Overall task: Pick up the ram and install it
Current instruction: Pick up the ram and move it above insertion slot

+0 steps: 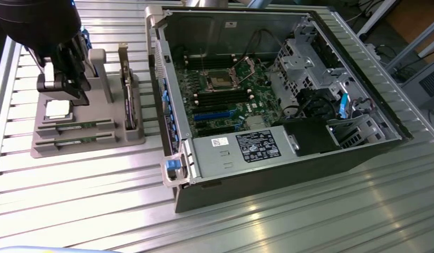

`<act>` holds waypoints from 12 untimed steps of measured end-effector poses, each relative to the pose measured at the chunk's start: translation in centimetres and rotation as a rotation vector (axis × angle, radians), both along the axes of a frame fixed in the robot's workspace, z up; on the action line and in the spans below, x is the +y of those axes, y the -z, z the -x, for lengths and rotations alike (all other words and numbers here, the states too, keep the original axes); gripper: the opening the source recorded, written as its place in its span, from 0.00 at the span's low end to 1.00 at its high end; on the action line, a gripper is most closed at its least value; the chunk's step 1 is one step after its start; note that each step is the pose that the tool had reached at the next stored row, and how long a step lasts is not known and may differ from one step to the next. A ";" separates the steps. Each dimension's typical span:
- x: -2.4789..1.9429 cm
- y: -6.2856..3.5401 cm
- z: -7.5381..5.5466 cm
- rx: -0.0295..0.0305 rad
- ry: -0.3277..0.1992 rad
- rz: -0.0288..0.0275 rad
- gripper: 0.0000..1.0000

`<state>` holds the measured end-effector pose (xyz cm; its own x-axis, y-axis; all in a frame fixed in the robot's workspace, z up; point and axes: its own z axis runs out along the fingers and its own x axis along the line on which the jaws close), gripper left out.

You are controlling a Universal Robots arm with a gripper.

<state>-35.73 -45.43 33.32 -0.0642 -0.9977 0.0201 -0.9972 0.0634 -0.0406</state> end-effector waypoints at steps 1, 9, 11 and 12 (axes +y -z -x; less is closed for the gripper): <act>0.00 0.02 0.0 0.0001 0.000 0.0000 0.36; -0.01 0.27 0.0 0.0000 0.000 0.0000 0.36; -0.01 0.32 0.0 0.0000 0.000 0.0000 0.36; -0.01 0.36 0.0 0.0000 0.000 0.0000 0.36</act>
<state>-35.73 -45.45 32.96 -0.0642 -0.9977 0.0201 -0.9972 0.0633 -0.0406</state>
